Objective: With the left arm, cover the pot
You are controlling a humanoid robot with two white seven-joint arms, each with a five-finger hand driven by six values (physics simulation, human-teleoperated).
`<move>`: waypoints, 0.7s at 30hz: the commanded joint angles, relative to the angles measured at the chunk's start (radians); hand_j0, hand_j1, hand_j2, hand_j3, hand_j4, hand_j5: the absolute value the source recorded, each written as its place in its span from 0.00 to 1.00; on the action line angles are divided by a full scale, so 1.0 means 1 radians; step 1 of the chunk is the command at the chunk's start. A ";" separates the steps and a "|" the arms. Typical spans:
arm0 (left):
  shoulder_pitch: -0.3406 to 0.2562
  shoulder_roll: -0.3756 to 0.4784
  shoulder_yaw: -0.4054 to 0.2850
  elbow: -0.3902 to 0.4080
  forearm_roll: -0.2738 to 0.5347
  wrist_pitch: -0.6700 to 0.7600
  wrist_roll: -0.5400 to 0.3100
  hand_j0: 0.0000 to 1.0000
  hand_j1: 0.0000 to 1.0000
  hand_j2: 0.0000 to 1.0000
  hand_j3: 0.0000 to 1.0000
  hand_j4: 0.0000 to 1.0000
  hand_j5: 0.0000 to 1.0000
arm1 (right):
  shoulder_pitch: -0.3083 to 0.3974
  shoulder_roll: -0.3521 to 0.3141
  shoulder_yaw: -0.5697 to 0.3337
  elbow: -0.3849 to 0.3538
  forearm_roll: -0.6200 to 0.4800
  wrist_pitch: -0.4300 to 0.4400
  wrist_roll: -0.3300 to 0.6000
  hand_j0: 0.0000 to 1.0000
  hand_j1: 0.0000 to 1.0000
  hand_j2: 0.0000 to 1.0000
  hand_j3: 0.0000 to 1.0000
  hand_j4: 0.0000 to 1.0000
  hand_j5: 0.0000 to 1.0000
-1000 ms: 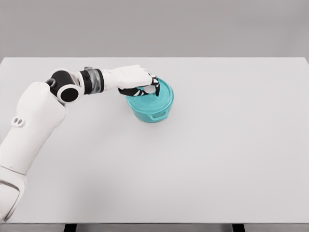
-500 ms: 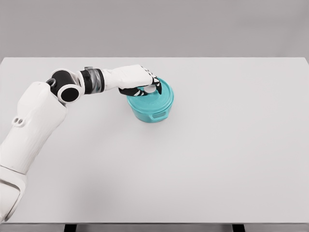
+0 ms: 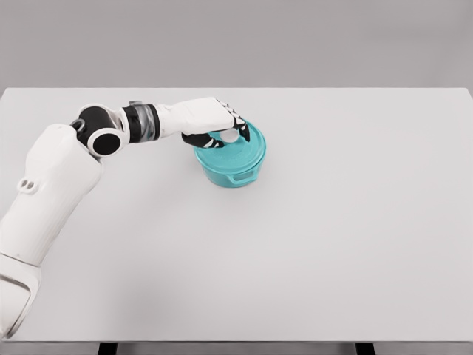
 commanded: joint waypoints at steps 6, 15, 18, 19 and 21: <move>-0.003 0.003 0.004 -0.004 0.012 0.003 0.000 0.69 0.69 0.69 0.69 0.69 0.69 | 0.000 0.000 0.000 0.000 0.000 0.000 0.000 1.00 1.00 1.00 1.00 1.00 1.00; 0.002 0.006 0.009 -0.037 0.013 0.003 0.000 0.69 0.69 0.69 0.69 0.69 0.69 | 0.000 0.000 0.000 0.000 0.000 0.000 0.000 1.00 1.00 1.00 1.00 1.00 1.00; 0.002 0.006 0.010 -0.037 0.013 0.003 0.000 0.69 0.69 0.69 0.69 0.69 0.69 | 0.000 0.000 0.000 0.000 0.000 0.000 0.000 1.00 1.00 1.00 1.00 1.00 1.00; 0.002 0.006 0.009 -0.037 0.013 0.003 0.000 0.69 0.69 0.69 0.69 0.69 0.69 | 0.000 0.000 0.000 0.000 0.000 0.000 0.000 1.00 1.00 1.00 1.00 1.00 1.00; 0.002 0.006 0.010 -0.037 0.013 0.003 0.000 0.69 0.69 0.69 0.69 0.69 0.69 | 0.000 0.000 0.000 0.000 -0.001 0.000 0.000 1.00 1.00 1.00 1.00 1.00 1.00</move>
